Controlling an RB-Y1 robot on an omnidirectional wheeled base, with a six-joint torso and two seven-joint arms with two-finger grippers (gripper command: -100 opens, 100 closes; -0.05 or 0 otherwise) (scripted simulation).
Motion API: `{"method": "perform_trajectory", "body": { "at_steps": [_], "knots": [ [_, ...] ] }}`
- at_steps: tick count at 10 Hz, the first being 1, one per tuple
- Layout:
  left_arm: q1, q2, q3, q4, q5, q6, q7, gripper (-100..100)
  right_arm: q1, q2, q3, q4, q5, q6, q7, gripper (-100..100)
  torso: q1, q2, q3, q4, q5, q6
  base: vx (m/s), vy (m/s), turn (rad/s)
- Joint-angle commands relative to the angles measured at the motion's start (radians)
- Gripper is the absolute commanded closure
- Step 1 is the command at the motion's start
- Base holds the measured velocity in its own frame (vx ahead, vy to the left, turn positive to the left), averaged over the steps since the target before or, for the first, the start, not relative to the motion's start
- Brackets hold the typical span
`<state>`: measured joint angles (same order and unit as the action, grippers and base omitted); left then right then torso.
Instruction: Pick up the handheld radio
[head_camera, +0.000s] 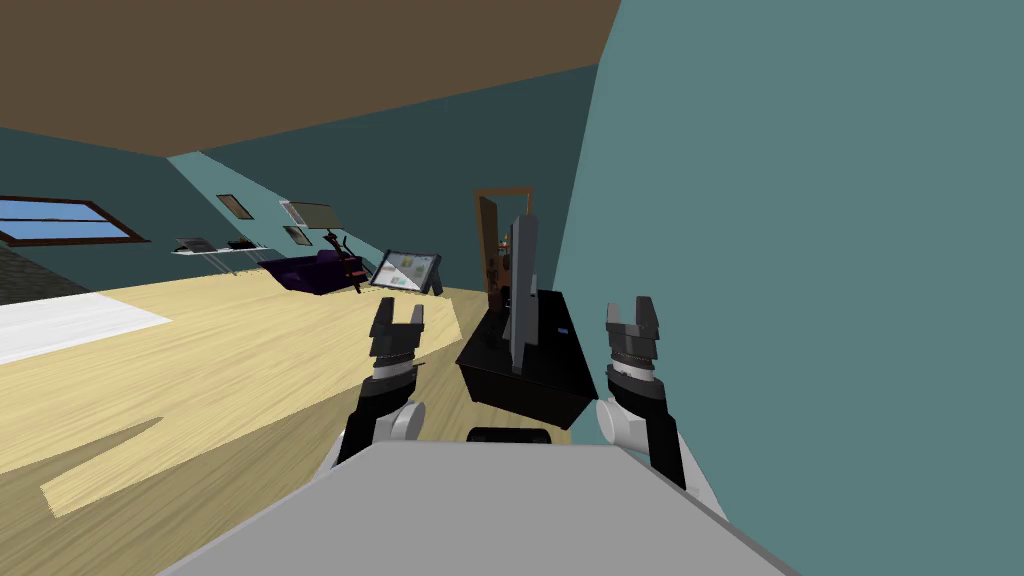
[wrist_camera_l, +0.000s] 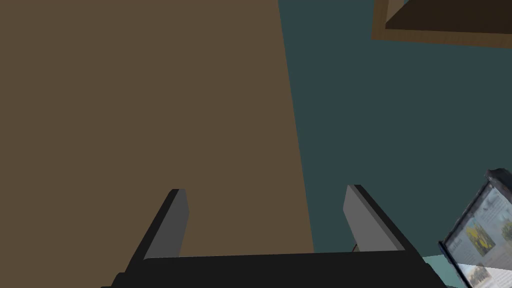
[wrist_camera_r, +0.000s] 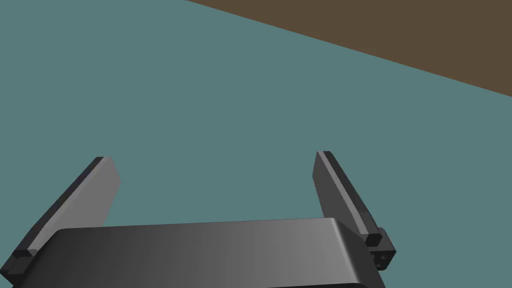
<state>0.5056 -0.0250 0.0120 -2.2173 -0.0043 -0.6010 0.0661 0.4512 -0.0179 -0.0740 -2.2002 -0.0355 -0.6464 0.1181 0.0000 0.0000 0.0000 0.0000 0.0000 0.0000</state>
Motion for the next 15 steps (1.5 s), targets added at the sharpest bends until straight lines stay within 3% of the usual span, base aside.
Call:
{"method": "perform_trajectory", "body": {
  "at_steps": [1,5,6,8,9,12,13,14,15],
  "knots": [
    [-0.011,0.036,0.002,0.008,-0.002,0.016,0.001,-100,0.000,0.000,0.000,0.000,0.000,0.000,0.000,0,0.000,0.000,0.000,0.000,0.000,0.000,0.008,0.027,0.006],
    [-0.080,0.129,0.011,0.056,-0.010,0.108,0.010,-100,0.000,0.000,0.000,0.000,0.000,0.000,0.000,0,0.008,-0.003,-0.002,-0.001,0.002,0.000,0.036,0.111,-0.003],
    [-0.080,0.129,0.011,0.056,-0.010,0.113,0.010,-100,0.000,0.000,0.000,0.000,0.000,0.000,0.000,0,0.010,-0.004,-0.002,-0.001,0.002,0.000,0.031,0.100,-0.014],
    [-0.134,0.160,0.019,0.095,-0.015,0.178,0.016,-100,0.000,0.000,0.000,0.000,0.000,0.000,0.000,0,0.006,-0.002,-0.001,0.000,0.002,0.000,0.025,0.100,-0.012],
    [-0.134,0.160,0.019,0.095,-0.015,0.191,0.016,-100,0.000,0.000,0.000,0.000,0.000,0.000,0.000,0,0.008,-0.003,-0.002,-0.001,0.002,0.000,0.028,0.099,-0.014],
    [-0.197,0.181,0.029,0.144,-0.020,0.272,0.023,-100,0.000,0.000,0.000,0.000,0.000,0.000,0.000,0,0.007,-0.001,-0.001,0.000,0.002,0.000,0.019,0.107,-0.018],
    [-0.197,0.181,0.029,0.144,-0.020,0.284,0.023,-100,0.000,0.000,0.000,0.000,0.000,0.000,0.000,0,0.007,-0.002,-0.001,0.000,0.002,0.000,0.037,0.089,-0.019],
    [-0.232,0.187,0.034,0.172,-0.023,0.324,0.027,-100,0.000,0.000,0.000,0.000,0.000,0.000,0.000,0,0.006,-0.003,-0.001,-0.001,0.002,0.000,0.029,0.092,-0.024],
    [-0.232,0.187,0.034,0.172,-0.023,0.336,0.027,-100,0.000,0.000,0.000,0.000,0.000,0.000,0.000,0,0.006,-0.002,-0.002,-0.001,0.002,0.000,0.020,0.082,-0.023]
  ]
}}
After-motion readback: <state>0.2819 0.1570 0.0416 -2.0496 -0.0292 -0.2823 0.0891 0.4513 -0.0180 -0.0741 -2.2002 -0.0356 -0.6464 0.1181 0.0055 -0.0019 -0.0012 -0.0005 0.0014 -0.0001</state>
